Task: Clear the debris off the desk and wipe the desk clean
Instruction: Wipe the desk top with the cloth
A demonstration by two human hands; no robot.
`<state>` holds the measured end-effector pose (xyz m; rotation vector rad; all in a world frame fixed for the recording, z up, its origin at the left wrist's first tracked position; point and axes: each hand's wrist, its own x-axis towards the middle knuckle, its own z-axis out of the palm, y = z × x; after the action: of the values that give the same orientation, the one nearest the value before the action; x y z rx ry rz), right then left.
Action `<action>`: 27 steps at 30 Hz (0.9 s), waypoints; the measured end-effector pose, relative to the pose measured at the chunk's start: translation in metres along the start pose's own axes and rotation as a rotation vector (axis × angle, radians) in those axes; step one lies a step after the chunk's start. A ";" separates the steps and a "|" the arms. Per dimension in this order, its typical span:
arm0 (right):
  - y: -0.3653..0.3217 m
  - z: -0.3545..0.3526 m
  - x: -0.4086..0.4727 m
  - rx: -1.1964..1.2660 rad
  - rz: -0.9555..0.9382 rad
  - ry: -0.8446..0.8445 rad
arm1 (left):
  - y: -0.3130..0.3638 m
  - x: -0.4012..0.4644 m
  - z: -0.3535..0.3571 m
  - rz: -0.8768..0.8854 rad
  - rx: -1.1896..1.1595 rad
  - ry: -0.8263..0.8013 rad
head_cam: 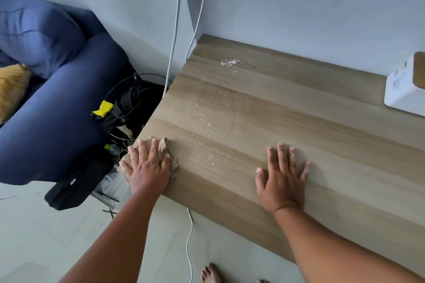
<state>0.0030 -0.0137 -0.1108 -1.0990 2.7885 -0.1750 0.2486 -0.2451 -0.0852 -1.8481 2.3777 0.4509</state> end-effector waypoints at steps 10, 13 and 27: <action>0.001 0.008 0.004 -0.026 0.003 0.040 | 0.039 0.003 0.018 0.374 0.104 0.029; 0.002 0.010 0.003 -0.031 0.001 0.055 | 0.057 -0.030 0.036 0.549 0.077 0.033; 0.001 0.008 0.003 -0.044 0.002 0.034 | 0.104 -0.118 0.073 0.833 0.033 0.005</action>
<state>0.0010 -0.0153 -0.1189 -1.1138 2.8364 -0.1342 0.1715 -0.0912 -0.1065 -0.7521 3.0344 0.4451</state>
